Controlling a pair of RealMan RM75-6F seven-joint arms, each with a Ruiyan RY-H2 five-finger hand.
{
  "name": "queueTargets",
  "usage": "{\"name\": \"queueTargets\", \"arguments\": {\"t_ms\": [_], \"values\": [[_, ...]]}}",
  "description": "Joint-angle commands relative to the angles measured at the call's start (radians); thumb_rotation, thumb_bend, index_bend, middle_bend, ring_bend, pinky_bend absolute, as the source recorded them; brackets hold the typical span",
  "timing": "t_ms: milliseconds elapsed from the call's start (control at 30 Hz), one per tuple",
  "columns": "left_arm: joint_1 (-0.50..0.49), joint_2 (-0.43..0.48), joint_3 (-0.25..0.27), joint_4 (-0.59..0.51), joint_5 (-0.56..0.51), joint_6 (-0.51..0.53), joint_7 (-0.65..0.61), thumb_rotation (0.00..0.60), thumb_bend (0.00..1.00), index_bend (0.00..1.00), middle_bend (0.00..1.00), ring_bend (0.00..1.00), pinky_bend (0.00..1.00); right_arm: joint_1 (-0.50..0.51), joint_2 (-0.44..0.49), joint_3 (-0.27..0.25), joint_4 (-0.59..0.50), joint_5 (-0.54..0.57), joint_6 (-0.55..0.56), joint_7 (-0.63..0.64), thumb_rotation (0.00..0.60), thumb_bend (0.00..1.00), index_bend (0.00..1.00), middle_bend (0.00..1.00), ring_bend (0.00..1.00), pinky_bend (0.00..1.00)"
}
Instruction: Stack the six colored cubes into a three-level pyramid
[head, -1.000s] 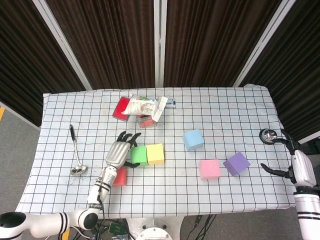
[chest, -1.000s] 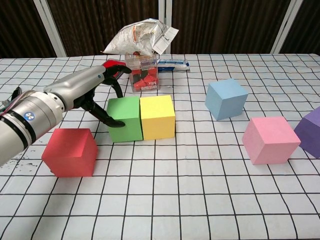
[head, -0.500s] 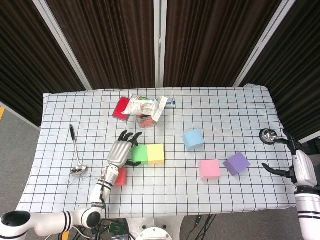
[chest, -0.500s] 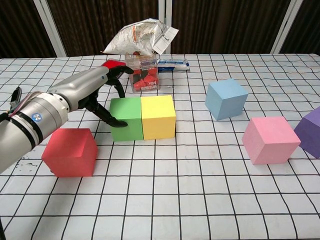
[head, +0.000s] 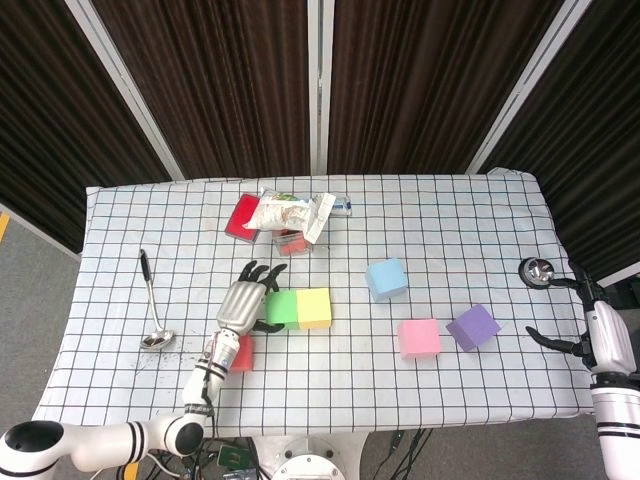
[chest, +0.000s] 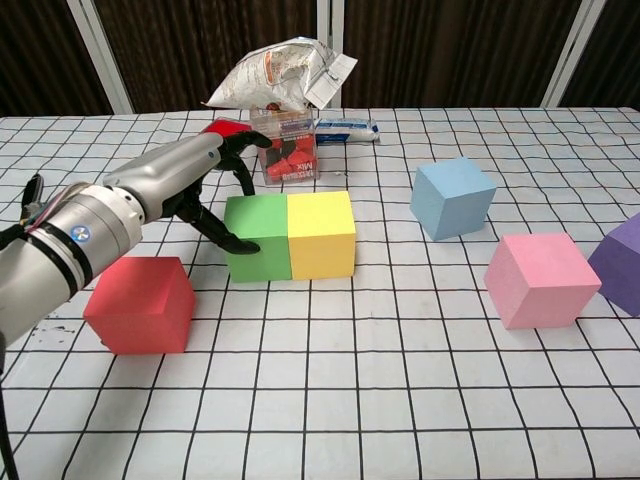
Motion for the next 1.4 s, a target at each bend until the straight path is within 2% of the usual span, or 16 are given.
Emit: {"name": "queueTargets", "arguments": {"t_ms": [33, 167, 667, 1200, 1400], "values": [[0.0, 0.003, 0.001, -0.001, 0.0, -0.005, -0.007, 0.6, 0.09, 0.1, 0.49, 0.13, 0.04, 0.0, -0.001, 0.0, 0.0, 0.0, -0.002, 0.0, 0.6, 0.06, 0.0, 0.25, 0.05, 0.0], [0.0, 0.006, 0.004, -0.001, 0.004, -0.012, -0.024, 0.6, 0.09, 0.09, 0.44, 0.13, 0.04, 0.001, -0.003, 0.002, 0.002, 0.003, -0.007, -0.001, 0.6, 0.06, 0.0, 0.25, 0.05, 0.0], [0.0, -0.004, 0.009, 0.007, 0.015, 0.001, -0.028, 0.6, 0.09, 0.09, 0.41, 0.13, 0.04, 0.003, -0.002, 0.005, 0.001, 0.012, -0.023, -0.007, 0.6, 0.06, 0.0, 0.25, 0.05, 0.0], [-0.006, -0.006, 0.005, 0.008, 0.004, -0.004, -0.012, 0.6, 0.09, 0.08, 0.29, 0.12, 0.04, 0.003, 0.002, 0.007, 0.008, 0.026, -0.038, -0.002, 0.6, 0.06, 0.0, 0.25, 0.05, 0.0], [-0.002, 0.006, 0.011, -0.016, 0.005, -0.002, -0.007, 0.6, 0.09, 0.08, 0.28, 0.11, 0.03, 0.003, -0.003, 0.009, 0.01, 0.032, -0.04, -0.006, 0.6, 0.06, 0.0, 0.25, 0.05, 0.0]]}}
